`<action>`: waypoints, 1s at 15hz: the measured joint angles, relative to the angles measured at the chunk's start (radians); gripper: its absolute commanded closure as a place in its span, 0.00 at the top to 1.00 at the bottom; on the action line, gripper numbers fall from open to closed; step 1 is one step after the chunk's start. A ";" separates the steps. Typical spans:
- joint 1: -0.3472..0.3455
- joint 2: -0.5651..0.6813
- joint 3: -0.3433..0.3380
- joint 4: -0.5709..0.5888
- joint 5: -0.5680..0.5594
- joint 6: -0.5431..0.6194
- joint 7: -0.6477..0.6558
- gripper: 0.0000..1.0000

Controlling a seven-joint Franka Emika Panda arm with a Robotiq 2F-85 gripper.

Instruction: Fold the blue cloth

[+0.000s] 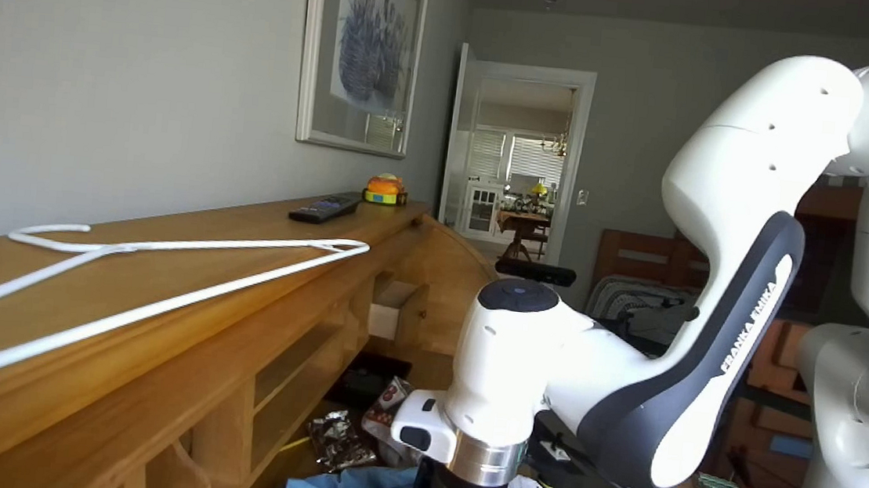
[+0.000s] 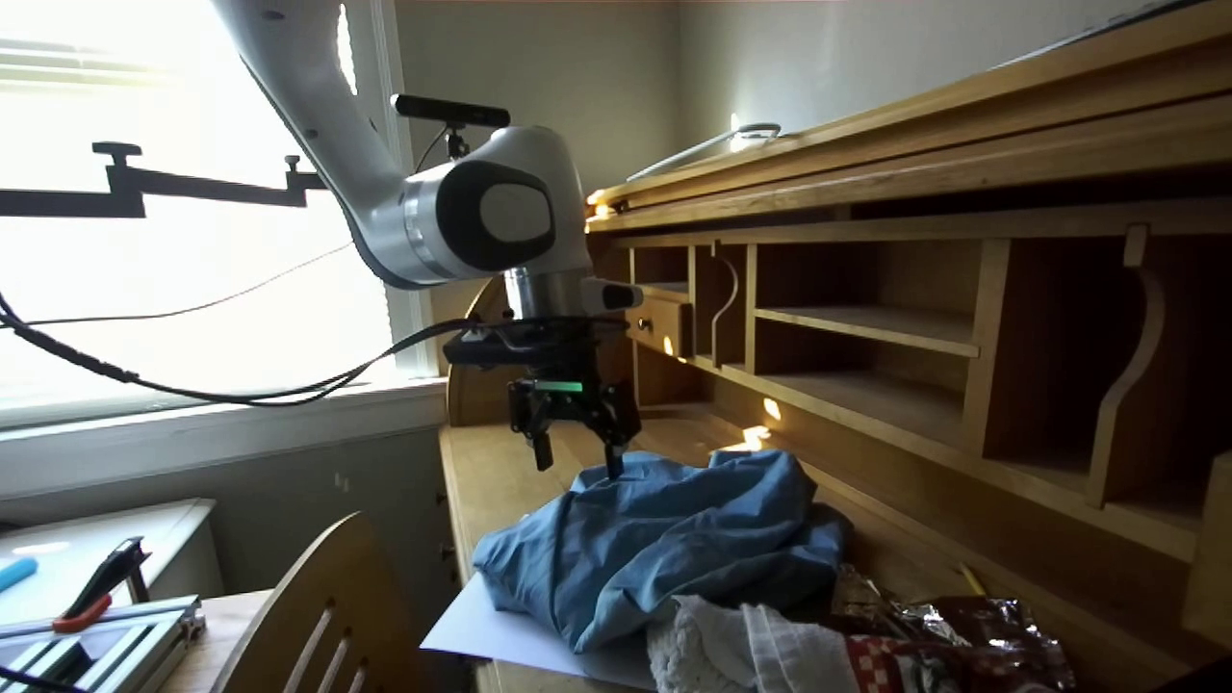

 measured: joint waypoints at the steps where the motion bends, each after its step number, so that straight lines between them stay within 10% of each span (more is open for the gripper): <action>1: 0.006 0.007 -0.005 0.000 -0.016 0.019 0.020 0.75; 12: 0.045 0.084 -0.040 -0.001 -0.045 0.111 0.090 0.02; 15: 0.046 0.098 -0.046 -0.001 -0.045 0.125 0.092 0.00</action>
